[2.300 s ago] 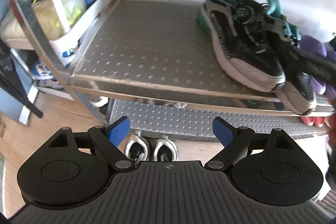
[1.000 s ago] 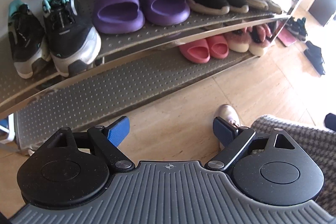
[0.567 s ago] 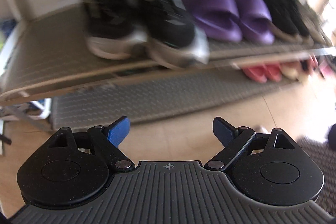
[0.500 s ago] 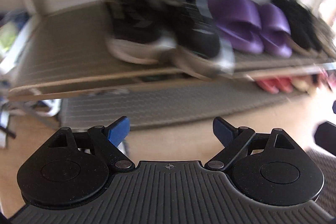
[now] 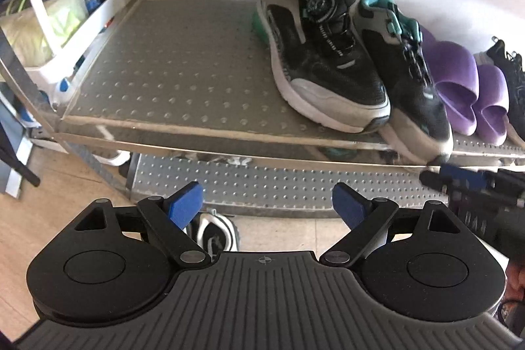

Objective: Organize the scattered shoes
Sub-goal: 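Grasp the teal-heeled sneakers again with the right gripper and straighten them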

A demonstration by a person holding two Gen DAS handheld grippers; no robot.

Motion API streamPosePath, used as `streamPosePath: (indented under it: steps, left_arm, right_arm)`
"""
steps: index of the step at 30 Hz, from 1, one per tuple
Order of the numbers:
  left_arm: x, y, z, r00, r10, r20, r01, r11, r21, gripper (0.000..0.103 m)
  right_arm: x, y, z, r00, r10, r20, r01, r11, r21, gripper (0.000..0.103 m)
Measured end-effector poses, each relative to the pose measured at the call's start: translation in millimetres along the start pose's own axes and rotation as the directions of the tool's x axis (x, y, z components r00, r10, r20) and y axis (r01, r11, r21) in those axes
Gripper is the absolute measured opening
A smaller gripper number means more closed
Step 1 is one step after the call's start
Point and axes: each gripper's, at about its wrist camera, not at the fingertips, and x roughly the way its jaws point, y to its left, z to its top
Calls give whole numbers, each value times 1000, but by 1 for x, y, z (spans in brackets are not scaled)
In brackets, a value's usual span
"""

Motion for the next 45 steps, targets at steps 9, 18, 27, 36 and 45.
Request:
streamPosePath:
  steps: [9, 18, 27, 36, 45]
  left_arm:
    - [-3, -3, -1, 1000, 3, 0, -3, 1000, -8, 90]
    - [-7, 24, 0, 998, 63, 9, -61, 990, -124, 90]
    - [-16, 51, 3, 989, 142, 40, -131, 970, -207, 90]
    - [-20, 65, 1, 984, 171, 44, -154, 952, -264, 90]
    - [-21, 73, 0, 982, 184, 38, -164, 940, -299, 90]
  right_arm:
    - [6, 0, 13, 999, -25, -29, 27, 997, 70, 30]
    - [-18, 43, 28, 981, 111, 158, -89, 986, -140, 83]
    - [44, 54, 47, 995, 96, 23, -95, 993, -74, 68]
    - [12, 69, 48, 980, 148, 130, -136, 986, -94, 74]
    - [49, 62, 59, 949, 53, 311, -104, 983, 149, 83]
